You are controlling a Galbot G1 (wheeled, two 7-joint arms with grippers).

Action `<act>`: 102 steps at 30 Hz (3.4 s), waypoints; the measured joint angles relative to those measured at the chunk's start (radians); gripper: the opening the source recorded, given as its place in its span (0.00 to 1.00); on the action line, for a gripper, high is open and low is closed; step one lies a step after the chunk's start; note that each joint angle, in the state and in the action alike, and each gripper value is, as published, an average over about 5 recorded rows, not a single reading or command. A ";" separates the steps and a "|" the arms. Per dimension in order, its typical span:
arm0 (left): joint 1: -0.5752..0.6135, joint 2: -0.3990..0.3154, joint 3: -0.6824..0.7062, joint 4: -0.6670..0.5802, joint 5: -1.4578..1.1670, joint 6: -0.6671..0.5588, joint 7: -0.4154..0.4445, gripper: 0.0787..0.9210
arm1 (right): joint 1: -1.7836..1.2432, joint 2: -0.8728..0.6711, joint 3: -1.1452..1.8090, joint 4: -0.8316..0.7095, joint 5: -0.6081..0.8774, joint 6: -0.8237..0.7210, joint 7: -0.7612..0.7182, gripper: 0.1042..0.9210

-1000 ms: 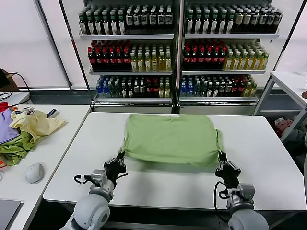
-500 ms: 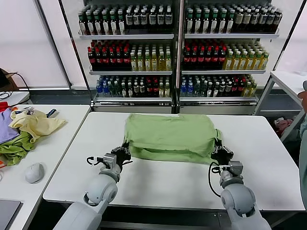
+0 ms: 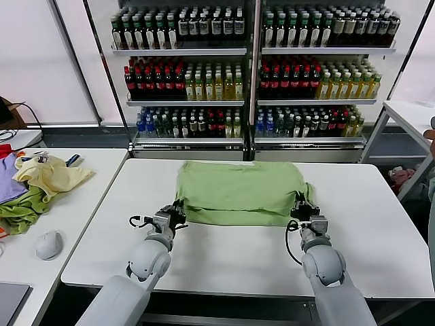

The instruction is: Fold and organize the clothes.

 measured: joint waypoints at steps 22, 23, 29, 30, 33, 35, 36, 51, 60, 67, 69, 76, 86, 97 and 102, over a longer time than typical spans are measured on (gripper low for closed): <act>0.031 -0.026 -0.012 0.047 0.041 -0.022 -0.028 0.88 | -0.106 -0.008 0.043 0.030 -0.016 -0.060 0.012 0.88; 0.030 -0.026 -0.012 0.052 0.041 -0.021 -0.030 0.88 | -0.108 -0.008 0.042 0.027 -0.016 -0.063 0.013 0.88; 0.031 -0.027 -0.010 0.062 0.020 -0.024 -0.031 0.80 | -0.111 -0.006 0.043 0.017 -0.005 -0.077 0.023 0.77; 0.031 -0.027 -0.010 0.062 0.016 -0.026 -0.029 0.77 | -0.112 -0.007 0.043 0.017 -0.002 -0.079 0.024 0.74; 0.034 -0.023 -0.008 0.059 0.002 -0.031 -0.023 0.66 | -0.117 -0.010 0.044 0.016 0.010 -0.085 0.025 0.63; 0.036 -0.020 -0.007 0.056 -0.008 -0.035 -0.018 0.59 | -0.121 -0.012 0.044 0.016 0.018 -0.088 0.025 0.56; 0.038 -0.019 -0.007 0.054 -0.012 -0.037 -0.016 0.56 | -0.122 -0.013 0.044 0.016 0.021 -0.089 0.025 0.52; 0.106 0.013 -0.027 -0.033 -0.062 -0.049 0.007 0.06 | -0.204 -0.041 0.059 0.109 0.076 -0.129 0.024 0.08; 0.248 0.026 -0.067 -0.216 -0.039 -0.044 0.008 0.02 | -0.332 -0.059 0.092 0.264 0.086 -0.154 0.027 0.08; 0.415 0.018 -0.109 -0.382 -0.005 -0.036 0.008 0.02 | -0.479 -0.068 0.135 0.411 0.069 -0.163 0.026 0.08; 0.464 0.015 -0.123 -0.422 0.007 -0.032 0.006 0.02 | -0.519 -0.072 0.148 0.447 0.063 -0.165 0.026 0.08; 0.606 0.006 -0.170 -0.520 0.058 -0.017 0.003 0.03 | -0.643 -0.073 0.175 0.540 0.028 -0.165 0.023 0.08; 0.699 0.011 -0.217 -0.599 0.111 0.012 0.011 0.31 | -0.709 -0.076 0.189 0.617 0.001 -0.113 0.021 0.38; 0.629 0.044 -0.240 -0.587 0.051 -0.009 -0.006 0.67 | -0.582 -0.114 0.162 0.592 0.059 -0.100 0.041 0.75; 0.493 0.063 -0.214 -0.483 -0.012 -0.013 -0.024 0.83 | -0.414 -0.132 0.108 0.483 0.104 -0.141 0.062 0.87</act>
